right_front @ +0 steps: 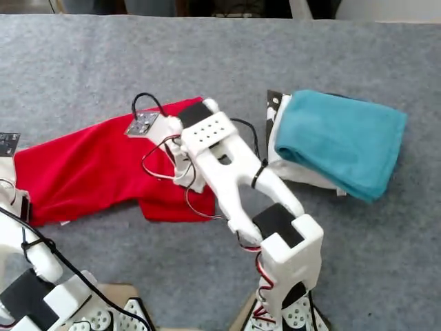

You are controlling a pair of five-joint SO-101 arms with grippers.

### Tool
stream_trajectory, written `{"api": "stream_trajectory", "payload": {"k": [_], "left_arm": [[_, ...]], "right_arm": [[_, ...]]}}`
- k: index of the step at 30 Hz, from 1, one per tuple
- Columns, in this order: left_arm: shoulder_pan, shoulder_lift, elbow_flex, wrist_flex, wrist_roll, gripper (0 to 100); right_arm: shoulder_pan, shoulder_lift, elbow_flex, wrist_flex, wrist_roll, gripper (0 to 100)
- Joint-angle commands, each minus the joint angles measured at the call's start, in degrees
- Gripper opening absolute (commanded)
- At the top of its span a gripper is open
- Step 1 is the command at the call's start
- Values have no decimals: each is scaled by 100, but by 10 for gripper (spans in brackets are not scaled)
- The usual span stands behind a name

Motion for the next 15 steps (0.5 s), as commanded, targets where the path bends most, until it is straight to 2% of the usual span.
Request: {"api": "stream_trajectory", "payload": {"k": [1, 4, 6, 8, 11, 13, 15], "left_arm": [[-66, -220, -84, 35, 651, 207], [-119, -220, -145, 35, 677, 209], [-303, -220, -374, 53, 703, 209], [-567, -220, -725, 53, 686, 210], [-1015, -220, -1393, 53, 703, 206], [-1209, -220, -1833, 53, 756, 202], [-1244, -220, -2229, 229, 1160, 164]], "right_arm": [[-62, -303, -22, 167, -44, 196], [-62, -312, -66, 185, 9, 247], [-53, -312, -198, 325, 79, 238], [-35, -312, -462, 571, 79, 188], [-18, -259, -998, 642, 35, 5], [-62, -180, -1262, 545, 0, 50], [-185, 22, -1499, 343, -220, 17]]}}
